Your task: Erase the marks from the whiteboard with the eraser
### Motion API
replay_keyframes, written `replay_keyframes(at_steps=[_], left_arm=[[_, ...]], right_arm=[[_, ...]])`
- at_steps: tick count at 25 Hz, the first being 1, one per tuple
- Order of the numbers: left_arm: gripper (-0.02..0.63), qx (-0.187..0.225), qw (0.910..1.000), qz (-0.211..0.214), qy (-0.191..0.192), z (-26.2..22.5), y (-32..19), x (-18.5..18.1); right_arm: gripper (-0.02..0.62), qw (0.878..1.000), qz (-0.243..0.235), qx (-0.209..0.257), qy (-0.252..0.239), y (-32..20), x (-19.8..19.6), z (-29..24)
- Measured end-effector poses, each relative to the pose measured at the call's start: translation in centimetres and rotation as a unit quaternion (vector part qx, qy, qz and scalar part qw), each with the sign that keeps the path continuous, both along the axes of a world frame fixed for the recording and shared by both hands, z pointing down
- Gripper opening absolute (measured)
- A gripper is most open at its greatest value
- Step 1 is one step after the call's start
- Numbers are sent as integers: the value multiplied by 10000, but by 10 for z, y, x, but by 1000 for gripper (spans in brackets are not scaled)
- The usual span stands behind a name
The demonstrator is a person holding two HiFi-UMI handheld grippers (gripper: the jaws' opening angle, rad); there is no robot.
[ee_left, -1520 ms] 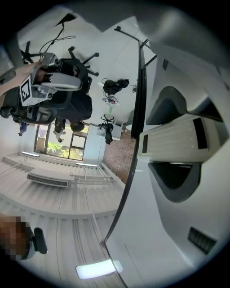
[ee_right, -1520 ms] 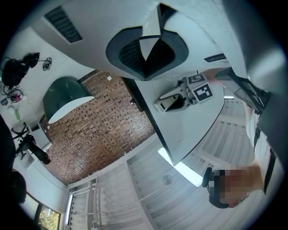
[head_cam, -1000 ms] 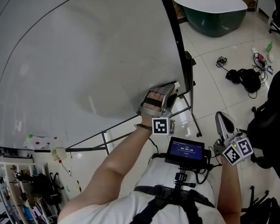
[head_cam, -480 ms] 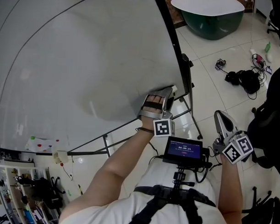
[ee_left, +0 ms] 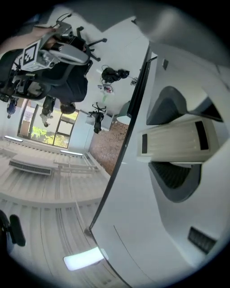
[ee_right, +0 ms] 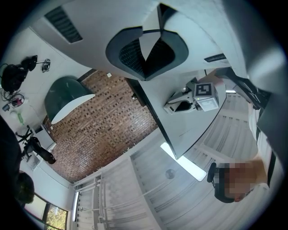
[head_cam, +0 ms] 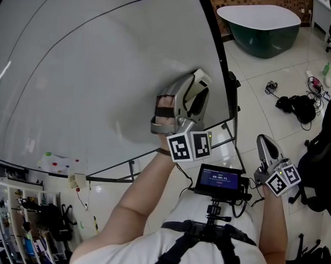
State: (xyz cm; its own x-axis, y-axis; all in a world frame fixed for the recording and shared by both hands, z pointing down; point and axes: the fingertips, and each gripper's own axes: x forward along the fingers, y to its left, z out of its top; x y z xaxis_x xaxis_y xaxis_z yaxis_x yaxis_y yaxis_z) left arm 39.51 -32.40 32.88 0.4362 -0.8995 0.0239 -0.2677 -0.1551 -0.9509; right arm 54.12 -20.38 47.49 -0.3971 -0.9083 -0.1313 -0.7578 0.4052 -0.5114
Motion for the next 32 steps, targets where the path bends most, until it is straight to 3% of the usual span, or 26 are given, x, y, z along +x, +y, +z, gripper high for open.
replay_keyframes(at_steps=[5, 7, 11, 15, 20, 27, 32], left_arm=[[299, 253, 9957, -202, 867, -47, 7, -55], [298, 321, 9938, -242, 1038, -48, 8, -64], [296, 304, 9923, -359, 1150, -23, 8, -77], [295, -103, 9886, -588, 1386, 21, 9, -97], [295, -620, 9866, -873, 1234, 96, 10, -124], [295, -837, 9881, -950, 869, 163, 12, -140], [295, -957, 9912, -903, 154, 199, 17, -155]], right_arm=[[15, 9999, -138, -23, 35, -5, -23, -7], [15, 9998, -168, -45, 43, -8, -26, -6], [15, 9996, -279, -88, 55, -12, -38, -2], [15, 9989, -405, -198, 127, -16, -45, 3], [15, 9977, -559, -284, 247, -21, -54, 8], [15, 9967, -692, -344, 244, -23, -66, 12], [15, 9965, -709, -367, 249, -23, -68, 10]])
